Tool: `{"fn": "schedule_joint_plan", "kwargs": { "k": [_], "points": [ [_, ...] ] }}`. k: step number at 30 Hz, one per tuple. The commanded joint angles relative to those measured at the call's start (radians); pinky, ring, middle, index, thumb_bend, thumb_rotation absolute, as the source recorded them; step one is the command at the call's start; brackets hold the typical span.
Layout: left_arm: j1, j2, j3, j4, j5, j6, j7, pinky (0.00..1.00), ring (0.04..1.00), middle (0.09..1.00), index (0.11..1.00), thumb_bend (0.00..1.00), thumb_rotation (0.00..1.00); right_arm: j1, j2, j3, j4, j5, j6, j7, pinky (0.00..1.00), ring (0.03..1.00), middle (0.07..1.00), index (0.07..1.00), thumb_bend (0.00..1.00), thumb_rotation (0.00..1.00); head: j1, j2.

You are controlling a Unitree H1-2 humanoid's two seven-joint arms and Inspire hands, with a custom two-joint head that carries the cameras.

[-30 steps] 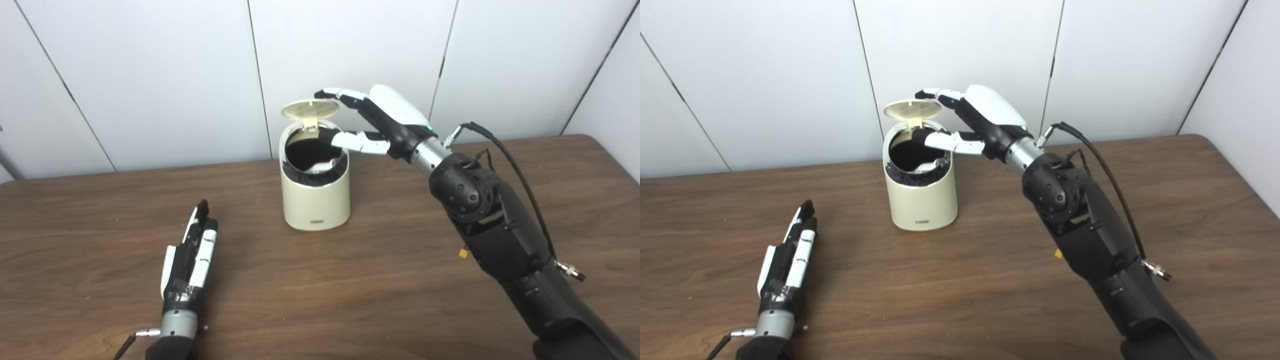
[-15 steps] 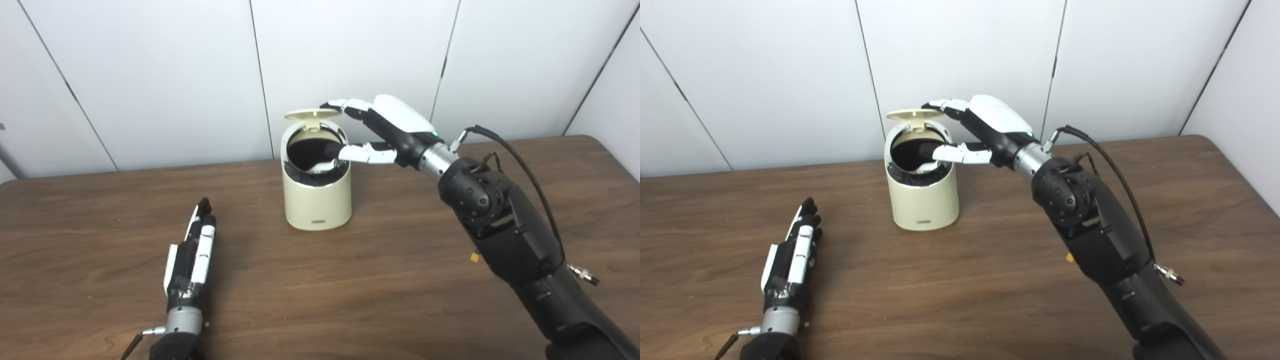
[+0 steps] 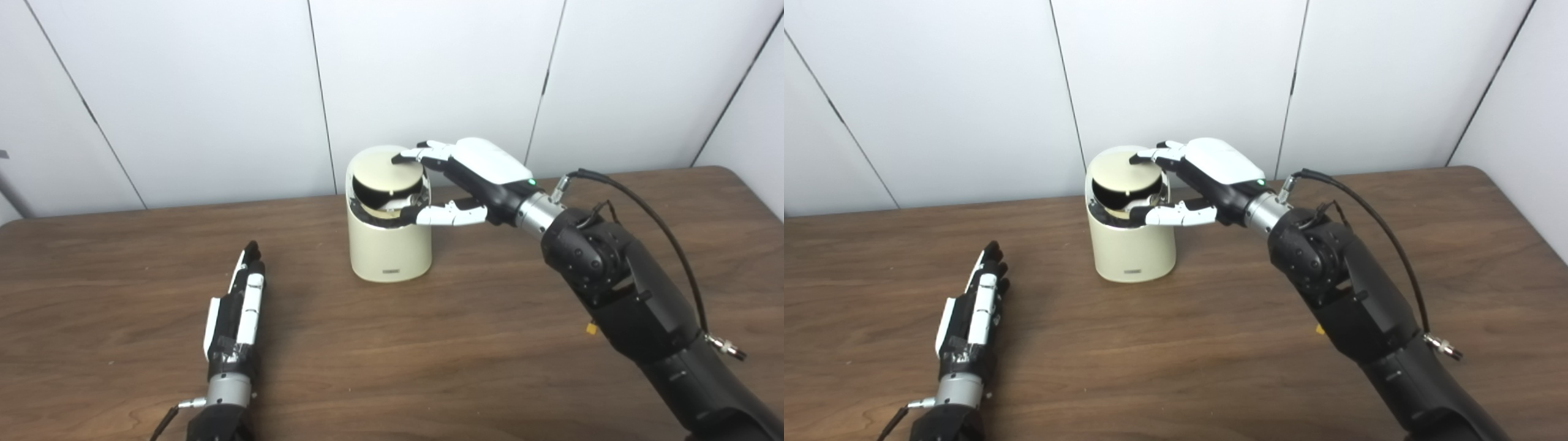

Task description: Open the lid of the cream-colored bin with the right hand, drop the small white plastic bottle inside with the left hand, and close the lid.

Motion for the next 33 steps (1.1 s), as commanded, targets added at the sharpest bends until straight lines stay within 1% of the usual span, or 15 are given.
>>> {"fn": "schedule_joint_plan", "kwargs": {
  "k": [1, 4, 10, 14, 16, 20, 24, 32, 33],
  "points": [
    [-0.028, -0.006, -0.010, -0.001, 0.002, -0.001, -0.004, 1.00, 1.000, 1.000, 1.000, 0.52, 0.81, -0.025, -0.010, 0.008, -0.022, -0.021, -0.043, -0.009, 0.92, 0.951, 0.869, 0.859, 0.56, 0.94, 0.002, 0.003],
    [-0.028, -0.005, -0.013, -0.001, 0.009, -0.003, -0.002, 1.00, 1.000, 1.000, 1.000, 0.52, 0.81, -0.019, -0.008, 0.028, -0.015, -0.062, -0.083, -0.026, 0.91, 0.951, 0.872, 0.855, 0.56, 0.93, 0.003, 0.003],
    [-0.028, 0.003, -0.019, -0.013, 0.010, 0.013, -0.007, 1.00, 1.000, 1.000, 1.000, 0.53, 0.81, -0.006, -0.016, 0.051, -0.037, -0.126, -0.093, -0.007, 0.89, 0.972, 0.887, 0.860, 0.55, 0.93, 0.006, 0.008],
    [-0.030, 0.006, -0.024, -0.013, 0.011, 0.017, -0.008, 1.00, 1.000, 1.000, 1.000, 0.53, 0.82, 0.007, -0.020, 0.061, -0.057, -0.163, -0.083, 0.010, 0.94, 0.991, 0.900, 0.864, 0.57, 0.95, 0.012, 0.011],
    [-0.031, 0.006, -0.026, -0.013, 0.016, 0.021, -0.005, 1.00, 1.000, 1.000, 1.000, 0.54, 0.82, 0.013, -0.022, 0.064, -0.063, -0.176, -0.087, 0.012, 0.96, 0.996, 0.901, 0.865, 0.56, 0.95, 0.014, 0.012],
    [-0.030, 0.001, -0.025, -0.013, 0.016, 0.019, 0.002, 1.00, 1.000, 1.000, 1.000, 0.54, 0.81, 0.019, -0.023, 0.062, -0.070, -0.187, -0.093, 0.017, 0.98, 1.000, 0.907, 0.873, 0.56, 0.95, 0.016, 0.015],
    [-0.030, -0.003, -0.025, -0.016, 0.016, 0.017, 0.008, 1.00, 1.000, 1.000, 1.000, 0.53, 0.81, 0.026, -0.024, 0.058, -0.074, -0.196, -0.095, 0.015, 0.98, 1.000, 0.901, 0.875, 0.56, 0.95, 0.021, 0.017],
    [-0.030, -0.009, -0.024, -0.022, 0.017, 0.019, 0.017, 1.00, 1.000, 1.000, 1.000, 0.54, 0.80, 0.034, -0.029, 0.054, -0.091, -0.206, -0.077, 0.062, 1.00, 1.000, 0.905, 0.923, 0.57, 0.92, 0.024, 0.022],
    [-0.030, -0.009, -0.024, -0.023, 0.018, 0.021, 0.018, 1.00, 1.000, 1.000, 1.000, 0.54, 0.82, 0.034, -0.028, 0.054, -0.092, -0.206, -0.073, 0.069, 1.00, 1.000, 0.902, 0.931, 0.57, 0.91, 0.025, 0.022]
  ]
}}
